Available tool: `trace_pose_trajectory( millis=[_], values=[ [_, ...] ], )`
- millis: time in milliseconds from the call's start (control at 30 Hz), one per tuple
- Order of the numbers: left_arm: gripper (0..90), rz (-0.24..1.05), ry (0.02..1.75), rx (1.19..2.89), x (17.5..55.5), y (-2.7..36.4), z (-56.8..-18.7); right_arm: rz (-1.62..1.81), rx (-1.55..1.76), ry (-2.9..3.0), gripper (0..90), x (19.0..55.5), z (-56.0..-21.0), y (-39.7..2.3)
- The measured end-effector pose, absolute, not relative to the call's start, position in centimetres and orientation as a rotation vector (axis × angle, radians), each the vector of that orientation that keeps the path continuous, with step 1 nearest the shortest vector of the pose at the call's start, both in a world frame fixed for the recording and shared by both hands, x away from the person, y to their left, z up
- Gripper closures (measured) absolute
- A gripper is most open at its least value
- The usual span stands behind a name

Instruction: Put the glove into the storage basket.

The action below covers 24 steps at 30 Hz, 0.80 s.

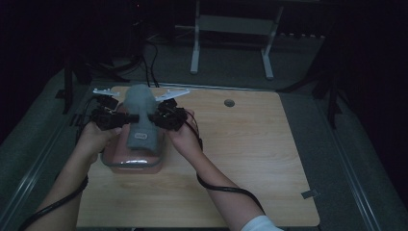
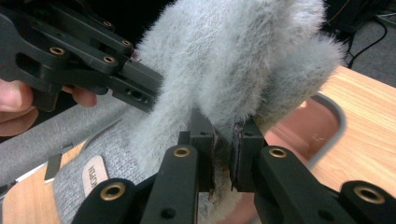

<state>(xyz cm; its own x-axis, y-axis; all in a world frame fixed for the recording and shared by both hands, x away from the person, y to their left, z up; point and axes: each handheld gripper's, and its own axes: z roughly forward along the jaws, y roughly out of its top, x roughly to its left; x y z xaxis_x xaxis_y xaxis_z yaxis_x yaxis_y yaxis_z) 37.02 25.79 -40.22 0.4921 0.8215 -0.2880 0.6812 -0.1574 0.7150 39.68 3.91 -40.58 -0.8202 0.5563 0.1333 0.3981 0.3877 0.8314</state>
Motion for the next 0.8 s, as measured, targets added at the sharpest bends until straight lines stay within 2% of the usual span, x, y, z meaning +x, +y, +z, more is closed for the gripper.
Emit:
trace_pose_trajectory(
  millis=[400, 800],
  values=[
    [80.7, 0.193, 1.330, 1.909, 37.8, 27.5, -43.1, 1.332, 0.877, 2.524, 82.3, 40.6, -43.4, 7.0],
    [80.7, 0.139, 1.447, 1.985, 39.9, 26.4, -47.4, 1.110, 0.987, 2.594, 82.2, 42.1, -47.6, 8.2]
  ],
)
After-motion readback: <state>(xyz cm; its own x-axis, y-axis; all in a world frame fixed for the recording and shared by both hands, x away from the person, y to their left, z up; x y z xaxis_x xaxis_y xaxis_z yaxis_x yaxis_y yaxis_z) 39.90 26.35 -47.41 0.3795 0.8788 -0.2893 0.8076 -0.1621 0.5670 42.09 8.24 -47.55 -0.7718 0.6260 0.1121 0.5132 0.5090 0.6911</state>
